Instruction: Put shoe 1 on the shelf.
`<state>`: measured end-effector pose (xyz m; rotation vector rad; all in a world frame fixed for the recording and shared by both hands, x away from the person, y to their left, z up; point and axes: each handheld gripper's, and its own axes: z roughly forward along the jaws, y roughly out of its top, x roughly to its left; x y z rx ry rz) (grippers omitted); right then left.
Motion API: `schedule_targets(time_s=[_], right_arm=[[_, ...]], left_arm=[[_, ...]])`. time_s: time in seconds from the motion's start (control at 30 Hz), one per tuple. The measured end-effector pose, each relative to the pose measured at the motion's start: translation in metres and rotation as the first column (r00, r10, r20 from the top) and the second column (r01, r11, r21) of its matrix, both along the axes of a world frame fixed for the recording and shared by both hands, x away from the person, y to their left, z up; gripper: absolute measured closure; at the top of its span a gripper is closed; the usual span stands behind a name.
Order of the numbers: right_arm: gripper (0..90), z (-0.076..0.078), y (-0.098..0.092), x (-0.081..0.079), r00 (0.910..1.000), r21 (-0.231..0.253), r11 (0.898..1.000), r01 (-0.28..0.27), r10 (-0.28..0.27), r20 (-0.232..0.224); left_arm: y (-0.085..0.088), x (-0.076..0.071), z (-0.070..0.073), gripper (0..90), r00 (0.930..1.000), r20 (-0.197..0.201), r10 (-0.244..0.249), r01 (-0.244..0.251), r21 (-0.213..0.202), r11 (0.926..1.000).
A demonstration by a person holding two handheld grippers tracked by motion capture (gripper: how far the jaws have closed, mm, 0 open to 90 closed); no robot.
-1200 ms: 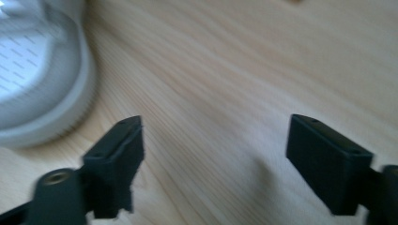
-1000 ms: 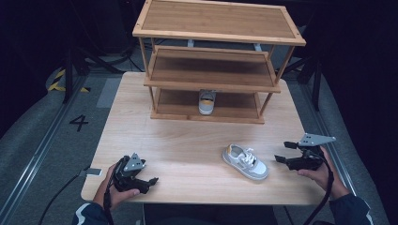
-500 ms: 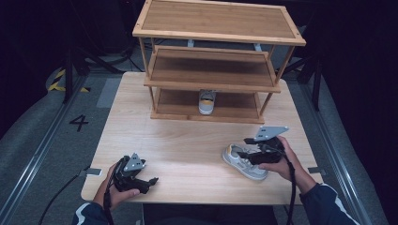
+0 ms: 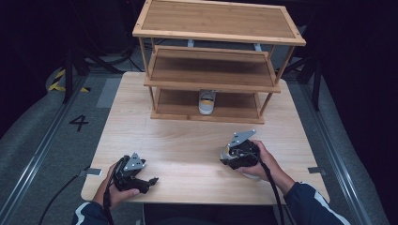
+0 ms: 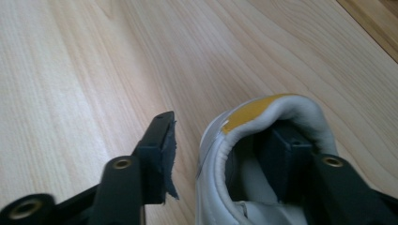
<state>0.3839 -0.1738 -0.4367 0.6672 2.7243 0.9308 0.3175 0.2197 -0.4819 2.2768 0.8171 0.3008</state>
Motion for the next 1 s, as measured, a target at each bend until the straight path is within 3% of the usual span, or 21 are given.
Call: schedule_targets(time_s=[0.13, 0.27, 0.33, 0.37, 0.4, 0.5, 0.57, 0.7, 0.83, 1.0], right_arm=[[60.8, 0.002, 0.006, -0.008, 0.998, 0.022, 0.998, -0.062, 0.062, 0.009], [69.7, 0.004, 0.018, -0.025, 0.9827, 0.018, 0.983, -0.185, 0.185, 0.01], [71.5, 0.005, 0.019, -0.028, 0.978, 0.017, 0.978, -0.209, 0.209, 0.002], [72.5, 0.005, 0.019, -0.033, 0.9688, 0.019, 0.969, -0.247, 0.247, -0.015], [72.5, 0.005, 0.019, -0.033, 0.9688, 0.019, 0.969, -0.247, 0.247, -0.015], [73.3, 0.008, 0.017, -0.04, 0.9569, -0.005, 0.957, -0.29, 0.29, -0.02], [73.9, 0.01, 0.014, -0.045, 0.9407, -0.024, 0.941, -0.339, 0.338, -0.029], [74.3, 0.014, 0.003, -0.055, 0.9202, -0.056, 0.919, -0.39, 0.388, -0.052], [72.9, 0.018, -0.011, -0.064, 0.9096, -0.079, 0.907, -0.415, 0.411, -0.063], [70.4, 0.022, -0.029, -0.072, 0.9148, -0.088, 0.911, -0.403, 0.398, -0.066]], left_arm=[[0.0, 0.0, 0.0, 15.0, 1.0, 0.0, 0.0, 0.0, 0.001, 1.0], [0.0, 0.0, 0.0, 14.9, 1.0, -0.001, 0.001, -0.001, -0.001, 1.0], [0.0, 0.0, 0.0, 14.9, 1.0, 0.001, 0.003, -0.003, 0.0, 1.0], [0.0, 0.0, 0.0, 14.9, 1.0, 0.002, 0.002, -0.002, -0.002, 1.0], [0.0, 0.0, 0.0, 14.9, 1.0, 0.002, 0.003, -0.003, -0.004, 1.0], [0.0, 0.0, 0.0, 14.9, 1.0, 0.003, 0.005, -0.005, -0.003, 1.0], [0.0, 0.0, 0.0, 14.9, 1.0, 0.003, 0.007, -0.007, -0.003, 1.0], [-0.001, -0.001, 0.0, 14.9, 1.0, 0.002, 0.009, -0.009, -0.004, 0.9999], [-0.001, -0.001, 0.0, 14.9, 1.0, 0.003, 0.009, -0.009, -0.004, 0.9999], [-0.001, -0.001, 0.0, 14.9, 0.9999, 0.002, 0.012, -0.012, -0.005, 0.9999]])
